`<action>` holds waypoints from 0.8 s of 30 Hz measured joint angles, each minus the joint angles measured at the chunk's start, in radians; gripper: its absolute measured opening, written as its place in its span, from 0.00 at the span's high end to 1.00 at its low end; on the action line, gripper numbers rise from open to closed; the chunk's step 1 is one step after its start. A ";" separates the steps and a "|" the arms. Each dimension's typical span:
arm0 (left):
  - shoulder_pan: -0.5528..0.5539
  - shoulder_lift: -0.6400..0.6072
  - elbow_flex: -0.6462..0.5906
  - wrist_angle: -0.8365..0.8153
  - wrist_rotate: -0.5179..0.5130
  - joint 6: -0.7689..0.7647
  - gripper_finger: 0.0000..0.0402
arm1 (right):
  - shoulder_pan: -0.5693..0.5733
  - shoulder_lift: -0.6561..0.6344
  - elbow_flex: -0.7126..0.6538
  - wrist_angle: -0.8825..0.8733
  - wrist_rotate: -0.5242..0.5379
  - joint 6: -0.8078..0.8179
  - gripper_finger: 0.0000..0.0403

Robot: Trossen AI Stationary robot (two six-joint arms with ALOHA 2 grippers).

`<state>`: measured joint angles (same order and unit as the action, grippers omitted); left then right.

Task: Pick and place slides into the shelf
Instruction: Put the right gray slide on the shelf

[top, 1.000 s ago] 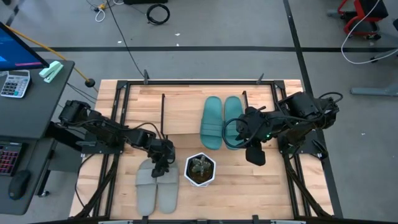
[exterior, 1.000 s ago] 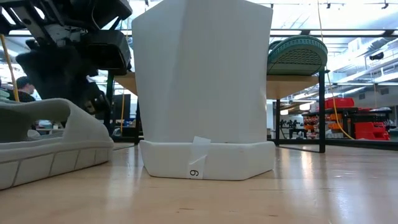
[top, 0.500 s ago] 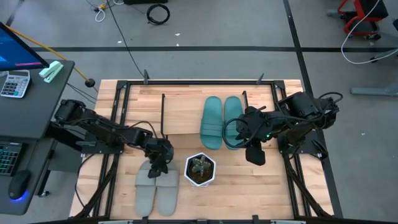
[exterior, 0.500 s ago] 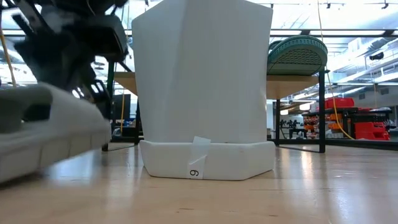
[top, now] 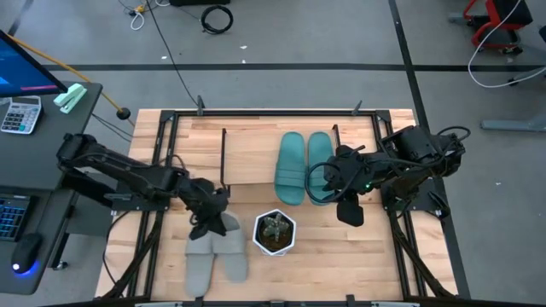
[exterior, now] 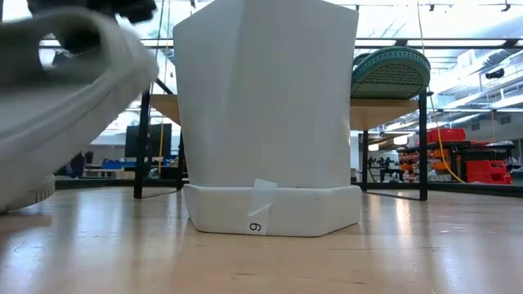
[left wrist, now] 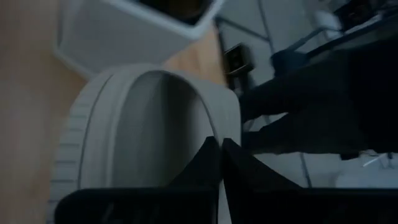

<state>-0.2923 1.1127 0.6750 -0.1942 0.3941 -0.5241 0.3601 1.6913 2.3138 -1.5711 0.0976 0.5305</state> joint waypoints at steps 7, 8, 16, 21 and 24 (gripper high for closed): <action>-0.037 -0.161 0.000 -0.061 0.006 -0.085 0.98 | 0.023 0.000 0.000 0.000 -0.001 0.000 0.67; -0.040 -0.182 0.000 -0.084 0.006 -0.096 0.98 | 0.022 0.000 0.000 0.000 -0.001 0.000 0.67; -0.036 -0.305 0.038 -0.168 -0.044 -0.122 0.98 | 0.024 0.000 0.000 0.000 -0.001 0.023 0.67; -0.005 -0.315 0.212 -0.385 -0.080 -0.029 0.98 | 0.046 0.000 0.000 0.000 0.000 0.035 0.67; 0.025 -0.313 0.346 -0.573 -0.111 0.042 0.98 | 0.057 0.000 0.000 0.000 0.000 0.053 0.67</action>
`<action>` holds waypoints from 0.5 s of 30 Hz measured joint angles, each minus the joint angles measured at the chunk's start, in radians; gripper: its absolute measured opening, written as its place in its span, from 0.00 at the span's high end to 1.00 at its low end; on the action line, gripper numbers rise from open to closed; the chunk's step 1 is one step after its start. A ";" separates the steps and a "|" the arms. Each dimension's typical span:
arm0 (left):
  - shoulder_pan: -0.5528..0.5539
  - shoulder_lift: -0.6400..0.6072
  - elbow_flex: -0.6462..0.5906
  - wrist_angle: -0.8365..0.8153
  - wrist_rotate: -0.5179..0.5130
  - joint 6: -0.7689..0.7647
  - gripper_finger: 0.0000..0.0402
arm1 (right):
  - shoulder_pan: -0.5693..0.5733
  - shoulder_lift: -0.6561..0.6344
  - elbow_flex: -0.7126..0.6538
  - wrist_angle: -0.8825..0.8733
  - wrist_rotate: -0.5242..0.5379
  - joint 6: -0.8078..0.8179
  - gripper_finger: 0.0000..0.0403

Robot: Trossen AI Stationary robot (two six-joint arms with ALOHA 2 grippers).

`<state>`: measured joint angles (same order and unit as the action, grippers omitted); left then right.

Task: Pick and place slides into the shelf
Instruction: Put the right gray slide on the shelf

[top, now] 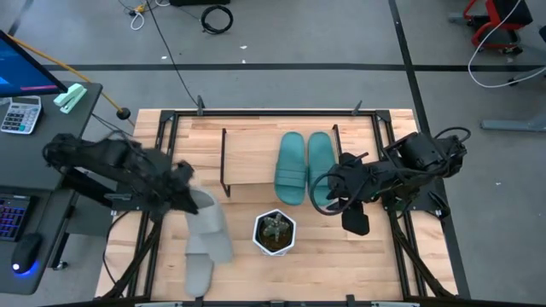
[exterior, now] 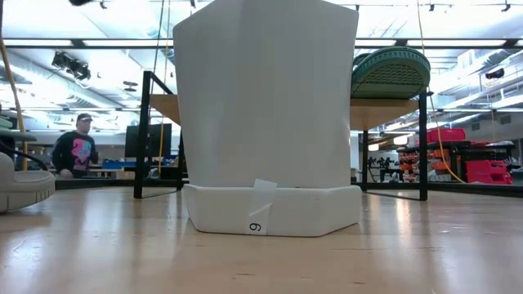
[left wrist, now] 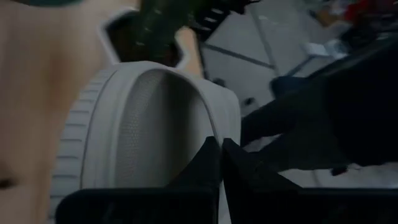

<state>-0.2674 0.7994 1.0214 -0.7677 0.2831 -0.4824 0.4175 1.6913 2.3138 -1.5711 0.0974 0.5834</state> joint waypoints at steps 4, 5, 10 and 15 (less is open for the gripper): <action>0.055 0.005 0.162 -0.188 -0.048 0.089 0.98 | 0.018 0.000 0.000 0.000 0.028 0.017 0.67; 0.072 0.005 0.194 -0.210 -0.048 0.108 0.98 | 0.020 0.000 0.000 0.000 0.031 0.020 0.67; 0.167 0.049 0.308 -0.280 -0.015 0.205 0.98 | 0.031 0.000 0.000 0.000 0.033 0.026 0.67; 0.269 0.174 0.427 -0.334 0.099 0.352 0.98 | 0.030 0.000 0.000 0.000 0.034 0.026 0.67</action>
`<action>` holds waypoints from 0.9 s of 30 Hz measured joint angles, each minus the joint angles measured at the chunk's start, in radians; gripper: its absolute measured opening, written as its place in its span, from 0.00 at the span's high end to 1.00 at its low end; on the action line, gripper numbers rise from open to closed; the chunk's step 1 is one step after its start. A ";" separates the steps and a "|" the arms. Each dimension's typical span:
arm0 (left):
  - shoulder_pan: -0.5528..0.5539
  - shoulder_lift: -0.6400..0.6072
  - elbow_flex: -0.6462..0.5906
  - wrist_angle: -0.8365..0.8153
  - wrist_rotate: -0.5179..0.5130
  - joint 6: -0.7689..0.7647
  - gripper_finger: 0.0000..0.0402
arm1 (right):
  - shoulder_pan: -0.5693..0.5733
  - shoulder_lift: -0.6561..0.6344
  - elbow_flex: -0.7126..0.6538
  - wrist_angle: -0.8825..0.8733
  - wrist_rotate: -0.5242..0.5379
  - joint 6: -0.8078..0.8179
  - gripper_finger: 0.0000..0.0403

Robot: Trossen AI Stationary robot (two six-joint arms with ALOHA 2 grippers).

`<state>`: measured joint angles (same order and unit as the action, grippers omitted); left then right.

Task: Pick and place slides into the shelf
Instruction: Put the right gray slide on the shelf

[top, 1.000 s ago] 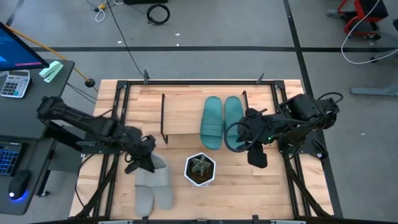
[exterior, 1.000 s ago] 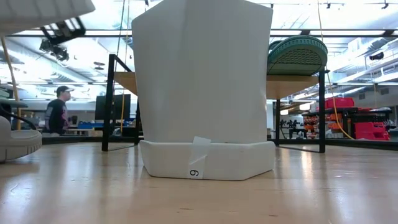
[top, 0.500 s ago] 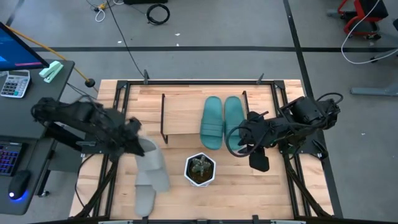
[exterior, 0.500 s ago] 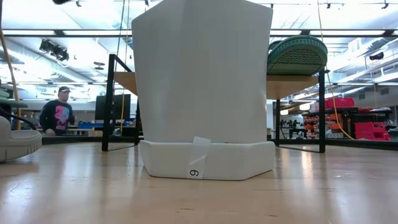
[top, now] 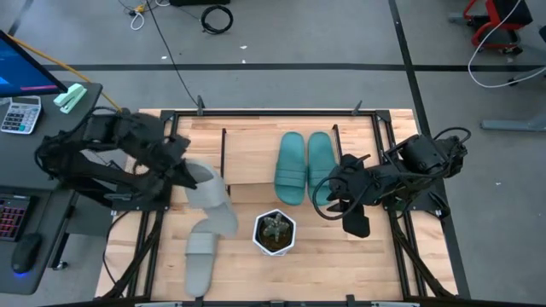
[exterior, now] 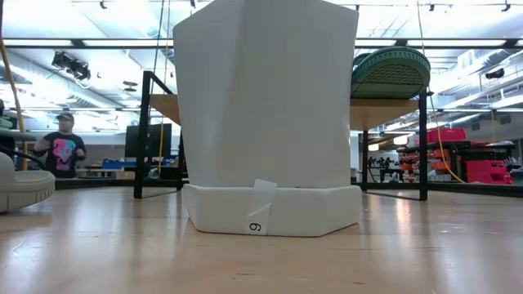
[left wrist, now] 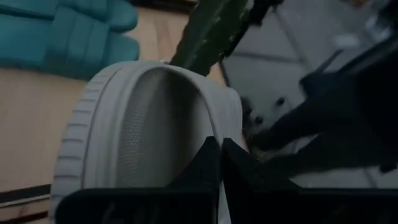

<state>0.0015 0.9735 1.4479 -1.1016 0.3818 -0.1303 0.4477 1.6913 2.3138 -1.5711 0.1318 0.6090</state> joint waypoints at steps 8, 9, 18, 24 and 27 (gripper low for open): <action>0.262 0.224 0.293 -0.260 0.080 0.325 0.98 | 0.002 0.000 0.000 0.000 0.000 0.002 0.67; 0.301 0.246 0.330 -0.270 0.104 0.360 0.98 | 0.006 0.000 0.000 0.000 0.000 0.006 0.67; 0.602 0.484 0.636 -0.433 0.289 0.616 0.98 | 0.054 0.000 0.000 0.000 0.024 0.043 0.67; 0.691 0.616 0.725 -0.466 0.375 0.705 0.98 | 0.082 -0.003 0.000 0.000 0.127 0.044 0.69; 0.698 0.661 0.731 -0.468 0.400 0.737 0.98 | 0.081 -0.018 0.000 0.001 0.227 0.044 0.72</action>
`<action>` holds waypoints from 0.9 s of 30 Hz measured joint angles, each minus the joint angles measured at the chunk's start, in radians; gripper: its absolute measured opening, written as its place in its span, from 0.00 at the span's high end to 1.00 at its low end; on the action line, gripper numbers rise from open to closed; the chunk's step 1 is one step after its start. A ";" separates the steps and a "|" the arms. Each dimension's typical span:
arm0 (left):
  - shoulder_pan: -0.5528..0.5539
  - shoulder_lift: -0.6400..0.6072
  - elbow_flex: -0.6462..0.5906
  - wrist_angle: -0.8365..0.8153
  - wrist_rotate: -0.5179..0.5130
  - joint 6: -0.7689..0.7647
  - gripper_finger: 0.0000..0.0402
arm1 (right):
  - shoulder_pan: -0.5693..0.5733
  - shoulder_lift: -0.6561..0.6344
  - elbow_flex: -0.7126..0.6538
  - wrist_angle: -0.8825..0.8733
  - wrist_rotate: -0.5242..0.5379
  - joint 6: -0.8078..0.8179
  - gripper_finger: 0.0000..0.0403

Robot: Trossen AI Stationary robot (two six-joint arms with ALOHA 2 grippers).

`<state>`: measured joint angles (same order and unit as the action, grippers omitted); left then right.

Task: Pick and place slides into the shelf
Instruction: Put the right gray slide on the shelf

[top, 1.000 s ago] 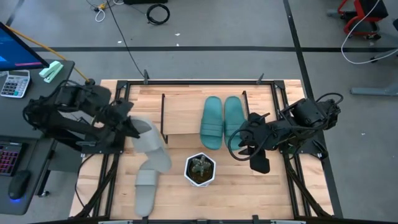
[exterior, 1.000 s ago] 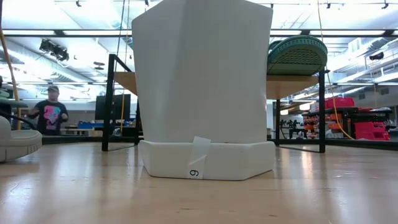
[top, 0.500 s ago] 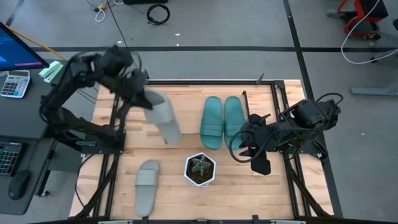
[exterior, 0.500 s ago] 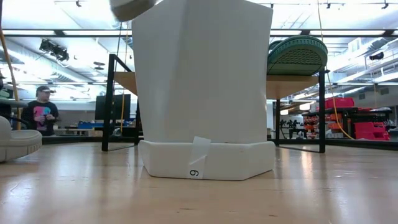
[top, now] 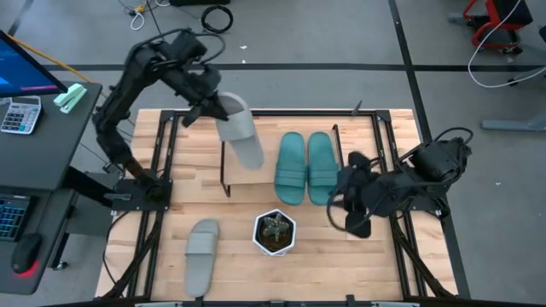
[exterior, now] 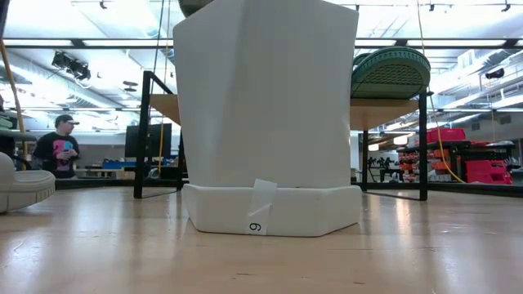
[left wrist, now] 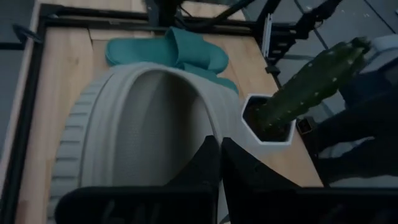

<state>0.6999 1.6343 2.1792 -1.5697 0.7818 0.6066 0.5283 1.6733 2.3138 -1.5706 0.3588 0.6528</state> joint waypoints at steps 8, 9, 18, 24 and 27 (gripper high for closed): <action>0.000 0.105 0.000 0.019 0.004 0.036 0.98 | -0.061 -0.065 0.000 0.000 0.187 -0.023 0.80; -0.001 0.117 0.000 0.023 0.008 0.037 0.98 | -0.073 -0.074 0.000 -0.001 0.194 -0.029 0.81; 0.018 0.174 -0.001 0.050 0.008 0.047 0.98 | -0.230 -0.212 -0.240 0.000 0.190 -0.179 0.92; 0.031 0.174 0.000 0.101 0.023 -0.033 0.98 | -0.393 -0.358 -0.485 -0.003 0.079 -0.309 0.98; 0.030 0.174 0.008 0.100 0.035 -0.068 0.98 | -0.472 -0.428 -0.565 0.005 0.013 -0.388 0.98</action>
<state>0.7303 1.8084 2.1868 -1.4696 0.8168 0.5382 0.0566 1.2450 1.7487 -1.5654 0.3723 0.2646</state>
